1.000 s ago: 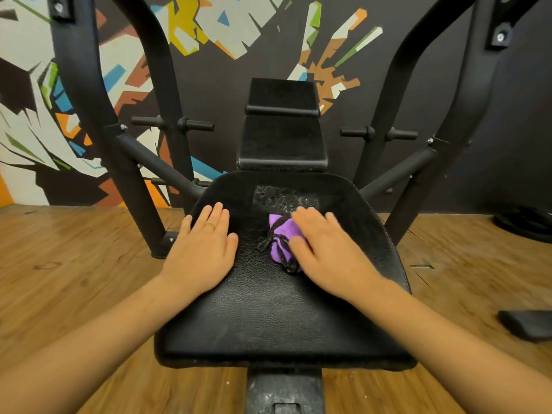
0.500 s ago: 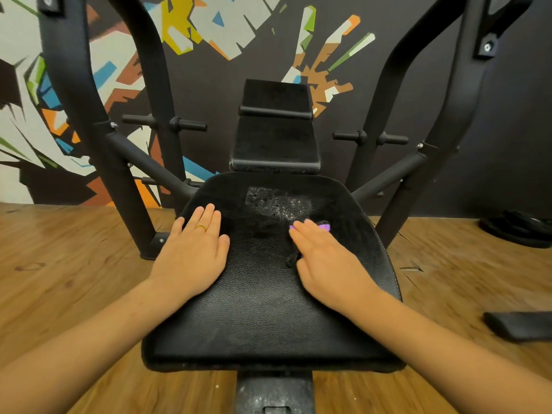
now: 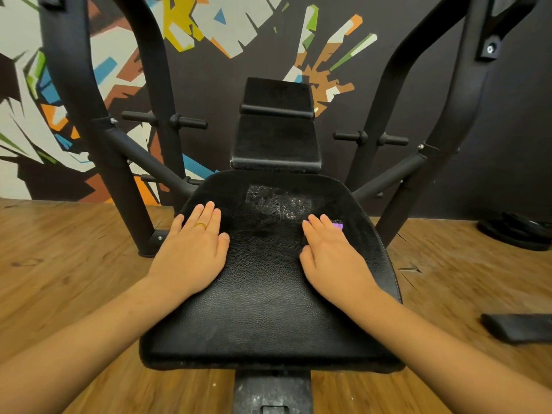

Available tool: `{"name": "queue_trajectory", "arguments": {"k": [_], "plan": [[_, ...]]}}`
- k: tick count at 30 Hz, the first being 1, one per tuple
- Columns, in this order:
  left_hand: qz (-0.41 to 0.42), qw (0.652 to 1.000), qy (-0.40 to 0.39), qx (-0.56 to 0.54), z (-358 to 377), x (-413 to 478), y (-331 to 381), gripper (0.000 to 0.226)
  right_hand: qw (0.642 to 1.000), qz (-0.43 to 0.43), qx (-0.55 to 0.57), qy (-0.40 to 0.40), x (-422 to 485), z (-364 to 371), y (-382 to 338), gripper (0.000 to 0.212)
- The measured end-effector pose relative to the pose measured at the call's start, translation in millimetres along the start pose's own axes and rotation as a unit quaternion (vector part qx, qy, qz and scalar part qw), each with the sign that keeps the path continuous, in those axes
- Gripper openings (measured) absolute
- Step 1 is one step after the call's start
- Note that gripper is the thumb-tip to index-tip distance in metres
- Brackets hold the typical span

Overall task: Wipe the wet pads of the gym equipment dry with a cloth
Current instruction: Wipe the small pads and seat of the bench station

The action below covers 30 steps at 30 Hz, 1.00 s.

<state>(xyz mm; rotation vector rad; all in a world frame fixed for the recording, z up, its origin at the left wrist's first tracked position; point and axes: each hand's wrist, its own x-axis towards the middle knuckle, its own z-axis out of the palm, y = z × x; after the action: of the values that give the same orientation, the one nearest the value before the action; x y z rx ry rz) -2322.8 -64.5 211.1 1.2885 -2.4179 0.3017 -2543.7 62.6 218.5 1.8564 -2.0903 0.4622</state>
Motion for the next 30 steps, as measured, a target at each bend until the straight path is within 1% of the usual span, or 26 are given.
{"name": "queue_trajectory", "arguments": {"k": [3,5,7,9,10,13,14,16,18,19,22,24,25,26,29,30], "plan": [[0.001,1.0,0.002,0.0,0,-1,0,0.076,1.0,0.007,0.015,-0.017,-9,-4,1,0.062],[-0.001,1.0,0.004,-0.001,0,-1,0,0.073,0.999,0.012,0.027,-0.022,-10,-6,-1,0.059],[-0.003,1.0,0.004,-0.001,1,0,0,0.067,0.999,0.033,0.042,-0.003,-8,-9,-6,0.054],[-0.003,1.0,0.003,-0.005,0,0,1,0.063,0.998,0.052,0.024,0.013,-7,-9,-11,0.059],[-0.004,1.0,0.002,-0.008,0,0,1,0.062,0.999,0.051,0.005,0.019,-6,-7,-11,0.057],[-0.003,1.0,0.002,-0.007,0,0,0,0.068,0.999,0.031,-0.007,0.045,-4,0,-6,0.038],[-0.002,1.0,0.002,-0.006,1,0,0,0.073,0.999,0.025,-0.015,0.045,-4,3,-4,0.04],[-0.002,1.0,0.002,-0.008,1,-1,0,0.075,0.999,0.017,-0.037,0.037,-4,9,0,0.056],[-0.004,1.0,0.004,-0.007,3,0,-1,0.069,0.998,0.011,-0.053,0.036,-2,13,3,0.067],[-0.004,1.0,0.004,-0.008,3,1,-1,0.065,0.998,0.007,-0.059,0.03,0,14,3,0.069],[-0.003,1.0,0.003,-0.01,3,1,-1,0.065,0.997,-0.006,-0.061,0.047,13,13,8,0.062],[-0.002,1.0,0.005,-0.014,2,0,-1,0.069,0.997,-0.004,-0.05,0.063,26,7,13,0.048],[-0.002,1.0,0.005,-0.015,2,0,-1,0.068,0.997,-0.001,-0.043,0.064,31,5,15,0.043],[-0.002,1.0,0.005,-0.014,3,0,-1,0.065,0.997,-0.001,-0.041,0.062,34,3,16,0.042],[-0.002,1.0,0.006,-0.017,2,0,-1,0.061,0.998,0.002,-0.037,0.058,23,9,15,0.058],[-0.001,1.0,0.008,-0.016,1,0,-1,0.061,0.998,0.001,-0.035,0.058,14,10,13,0.058]]}}
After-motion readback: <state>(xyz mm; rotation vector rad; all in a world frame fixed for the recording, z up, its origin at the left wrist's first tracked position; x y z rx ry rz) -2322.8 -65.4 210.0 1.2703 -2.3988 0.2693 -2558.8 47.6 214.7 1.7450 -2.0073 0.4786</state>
